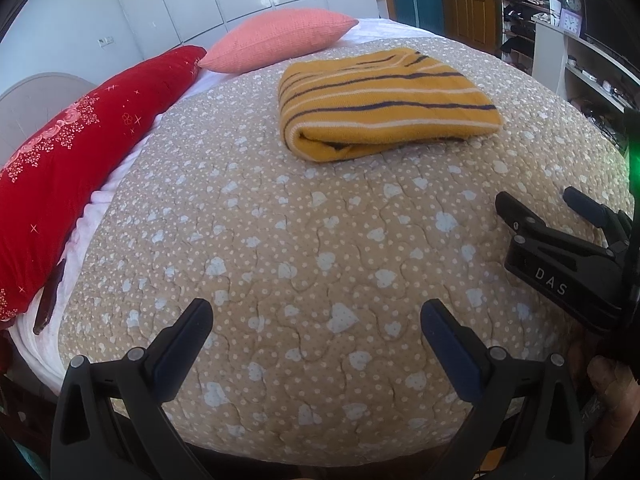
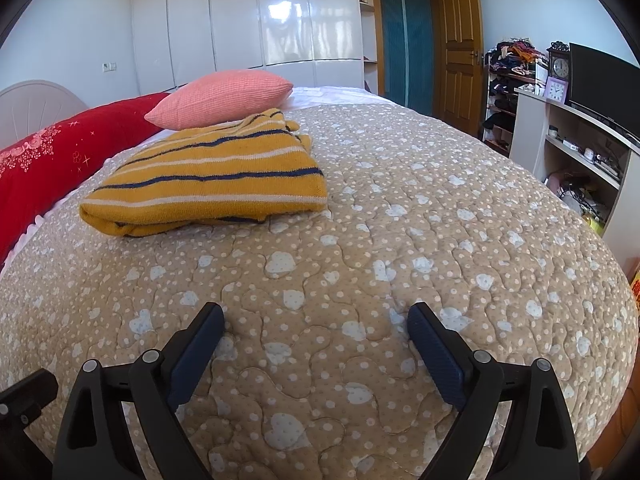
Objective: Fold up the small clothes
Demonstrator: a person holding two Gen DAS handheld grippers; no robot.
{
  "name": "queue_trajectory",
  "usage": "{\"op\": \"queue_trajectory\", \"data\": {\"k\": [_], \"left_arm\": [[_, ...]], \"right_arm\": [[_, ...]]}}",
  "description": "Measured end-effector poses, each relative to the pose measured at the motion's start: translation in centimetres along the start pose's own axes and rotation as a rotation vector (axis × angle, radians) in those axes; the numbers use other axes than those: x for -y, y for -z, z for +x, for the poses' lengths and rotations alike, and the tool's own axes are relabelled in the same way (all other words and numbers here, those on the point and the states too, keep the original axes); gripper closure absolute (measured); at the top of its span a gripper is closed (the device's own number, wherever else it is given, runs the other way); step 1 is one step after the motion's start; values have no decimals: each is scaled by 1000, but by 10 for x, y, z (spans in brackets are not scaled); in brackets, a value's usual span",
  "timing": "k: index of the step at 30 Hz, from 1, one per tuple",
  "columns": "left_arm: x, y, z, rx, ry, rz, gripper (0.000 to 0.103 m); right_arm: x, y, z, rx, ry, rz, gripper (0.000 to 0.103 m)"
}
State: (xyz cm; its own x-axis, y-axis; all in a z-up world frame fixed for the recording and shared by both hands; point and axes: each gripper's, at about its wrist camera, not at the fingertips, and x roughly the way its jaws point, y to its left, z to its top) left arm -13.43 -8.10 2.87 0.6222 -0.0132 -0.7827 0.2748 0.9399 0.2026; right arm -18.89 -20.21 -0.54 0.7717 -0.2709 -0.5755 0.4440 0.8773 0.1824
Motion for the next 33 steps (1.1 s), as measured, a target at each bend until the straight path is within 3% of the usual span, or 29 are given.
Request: {"op": "queue_trajectory", "data": {"k": [20, 33], "left_arm": [[1, 5, 7, -28, 22, -7, 0], [-5, 6, 12, -30, 36, -23, 0]], "right_arm": [[-3, 2, 0, 5, 6, -8, 6], [-8, -1, -24, 103, 25, -34, 6]]}}
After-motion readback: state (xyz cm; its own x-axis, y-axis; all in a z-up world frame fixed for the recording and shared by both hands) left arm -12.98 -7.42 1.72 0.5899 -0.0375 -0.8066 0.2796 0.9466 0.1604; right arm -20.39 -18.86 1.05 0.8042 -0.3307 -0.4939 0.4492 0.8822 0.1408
